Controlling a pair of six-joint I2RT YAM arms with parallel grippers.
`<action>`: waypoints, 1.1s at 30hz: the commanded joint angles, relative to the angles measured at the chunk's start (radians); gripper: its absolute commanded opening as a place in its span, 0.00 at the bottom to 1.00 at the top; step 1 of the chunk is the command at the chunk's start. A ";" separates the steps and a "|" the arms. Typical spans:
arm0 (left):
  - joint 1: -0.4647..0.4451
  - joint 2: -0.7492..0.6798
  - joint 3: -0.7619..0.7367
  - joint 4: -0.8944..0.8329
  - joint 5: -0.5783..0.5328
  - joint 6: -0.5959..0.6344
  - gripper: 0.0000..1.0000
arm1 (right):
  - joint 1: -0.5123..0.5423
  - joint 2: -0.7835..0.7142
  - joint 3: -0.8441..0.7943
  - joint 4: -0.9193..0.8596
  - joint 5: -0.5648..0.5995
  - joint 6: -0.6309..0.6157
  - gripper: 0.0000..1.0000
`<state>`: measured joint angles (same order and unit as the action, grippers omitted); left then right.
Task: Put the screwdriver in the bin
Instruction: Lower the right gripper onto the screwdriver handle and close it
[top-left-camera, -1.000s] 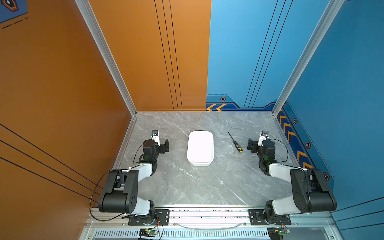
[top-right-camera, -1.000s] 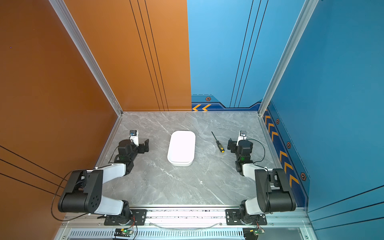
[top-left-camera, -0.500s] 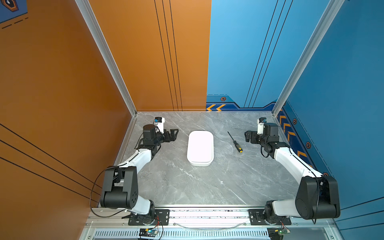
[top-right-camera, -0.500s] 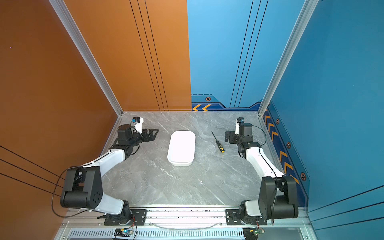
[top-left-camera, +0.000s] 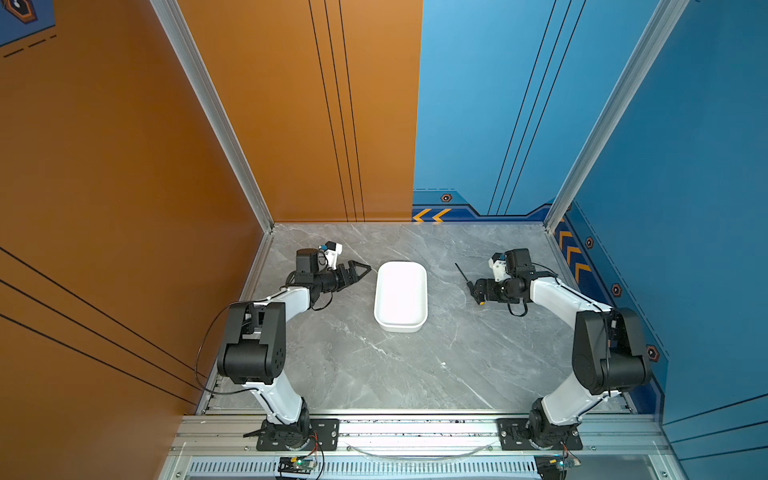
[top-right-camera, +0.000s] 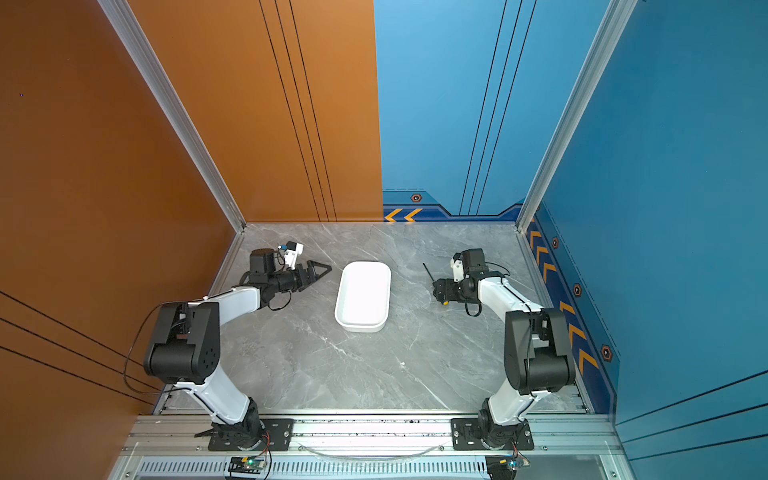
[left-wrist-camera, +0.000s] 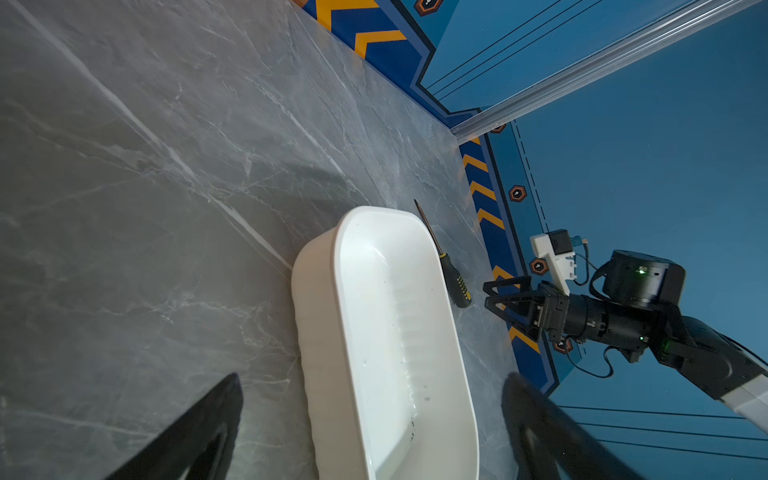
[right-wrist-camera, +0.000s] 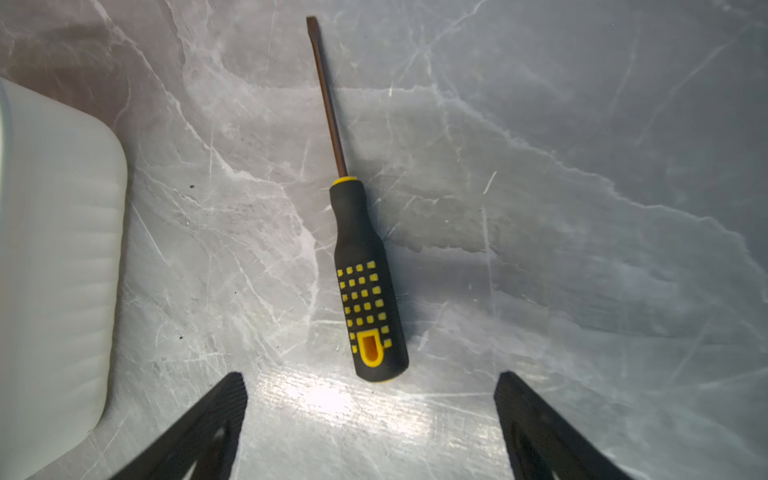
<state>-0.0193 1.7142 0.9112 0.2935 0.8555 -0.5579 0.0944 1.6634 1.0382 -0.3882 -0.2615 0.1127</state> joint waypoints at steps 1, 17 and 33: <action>-0.001 0.017 -0.004 -0.010 0.088 -0.046 0.98 | 0.023 0.037 0.050 -0.053 0.008 0.004 0.91; -0.005 0.034 0.004 -0.057 0.135 -0.102 0.98 | 0.079 0.213 0.230 -0.152 0.169 0.022 0.68; -0.077 0.037 -0.013 -0.138 0.145 -0.062 0.98 | 0.095 0.265 0.278 -0.169 0.179 0.028 0.49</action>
<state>-0.0921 1.7378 0.9100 0.1814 0.9749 -0.6472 0.1818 1.9034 1.2888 -0.5171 -0.0998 0.1349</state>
